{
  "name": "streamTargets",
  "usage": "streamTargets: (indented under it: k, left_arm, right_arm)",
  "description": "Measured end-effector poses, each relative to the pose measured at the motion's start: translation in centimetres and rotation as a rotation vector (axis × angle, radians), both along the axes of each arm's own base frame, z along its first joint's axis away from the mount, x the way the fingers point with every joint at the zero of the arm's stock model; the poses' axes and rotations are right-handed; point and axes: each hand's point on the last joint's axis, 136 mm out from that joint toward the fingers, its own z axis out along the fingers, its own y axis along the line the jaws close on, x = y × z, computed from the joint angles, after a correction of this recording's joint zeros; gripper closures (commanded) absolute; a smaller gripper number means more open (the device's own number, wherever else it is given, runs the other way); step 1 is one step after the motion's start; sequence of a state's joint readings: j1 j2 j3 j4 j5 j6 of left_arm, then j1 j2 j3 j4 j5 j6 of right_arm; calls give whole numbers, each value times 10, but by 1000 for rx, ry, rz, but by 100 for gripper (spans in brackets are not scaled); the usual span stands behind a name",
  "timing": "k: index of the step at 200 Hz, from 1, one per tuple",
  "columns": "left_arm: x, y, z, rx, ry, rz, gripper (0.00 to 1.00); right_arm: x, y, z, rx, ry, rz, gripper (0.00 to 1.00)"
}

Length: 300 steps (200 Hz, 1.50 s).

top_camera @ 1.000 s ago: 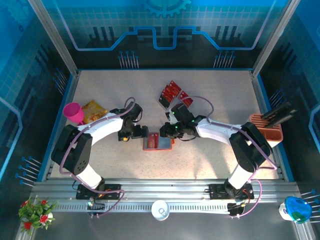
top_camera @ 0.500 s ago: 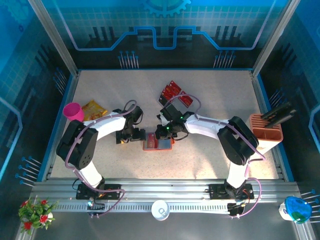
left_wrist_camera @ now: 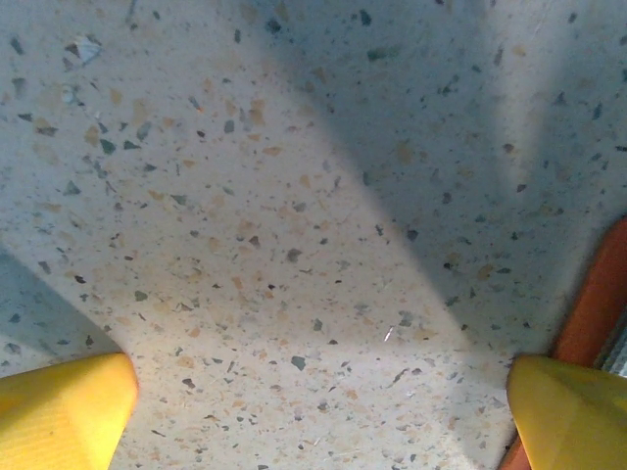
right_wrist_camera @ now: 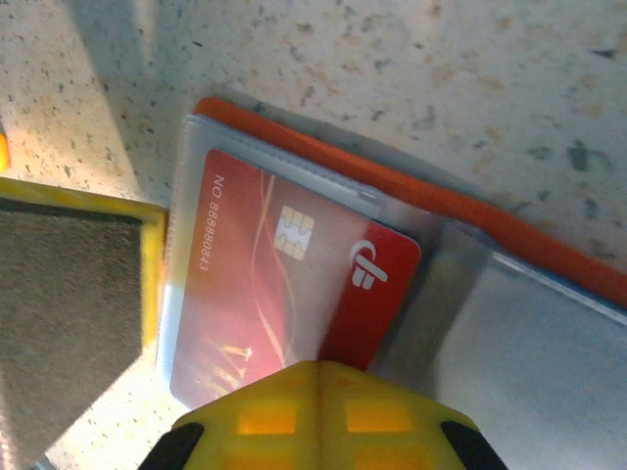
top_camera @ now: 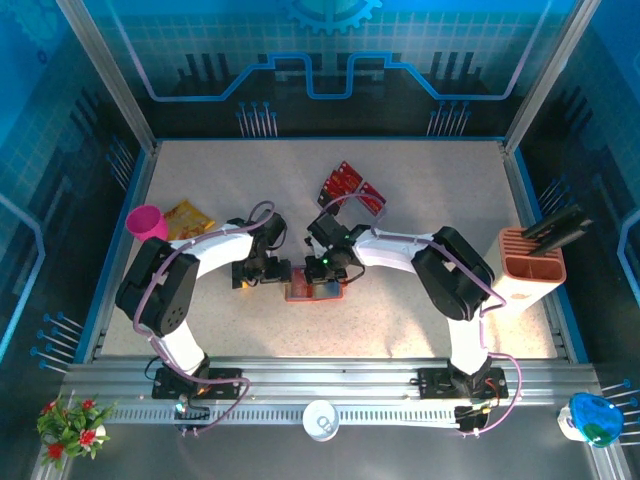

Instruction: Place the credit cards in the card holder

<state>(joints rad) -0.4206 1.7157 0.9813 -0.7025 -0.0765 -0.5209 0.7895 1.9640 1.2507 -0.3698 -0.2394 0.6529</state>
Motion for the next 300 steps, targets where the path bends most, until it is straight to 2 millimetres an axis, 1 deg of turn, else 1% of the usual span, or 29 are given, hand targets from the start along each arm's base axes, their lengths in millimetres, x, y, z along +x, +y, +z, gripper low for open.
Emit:
streamTargets:
  k: [32, 79, 95, 123, 139, 174, 204, 255, 272, 300]
  left_arm:
    - [0, 0, 0, 1, 0, -4, 1]
    - [0, 0, 0, 0, 1, -7, 1]
    - [0, 0, 0, 0, 0, -7, 1]
    - [0, 0, 0, 0, 0, -7, 1]
    - [0, 0, 0, 0, 0, -7, 1]
    - [0, 0, 0, 0, 0, -8, 1]
    - [0, 0, 0, 0, 0, -21, 1]
    - [0, 0, 0, 0, 0, -23, 1]
    - [0, 0, 0, 0, 1, -24, 1]
    - [0, 0, 0, 0, 1, -25, 1]
  right_arm:
    - [-1, 8, -2, -3, 2, 15, 95]
    - [-1, 9, 0, -3, 2, 15, 95]
    - [0, 9, 7, 6, -9, 8, 95]
    - [4, 4, 32, 38, -54, -15, 95]
    - [6, -1, 38, 44, -69, -29, 95]
    - [5, -13, 28, 8, -58, -52, 96]
    - [6, -13, 23, -2, -54, -54, 96]
    - [4, -16, 0, -41, -16, -53, 96]
    - [5, -14, 0, -41, -15, -53, 96]
    - [11, -7, 5, -27, -28, -51, 96]
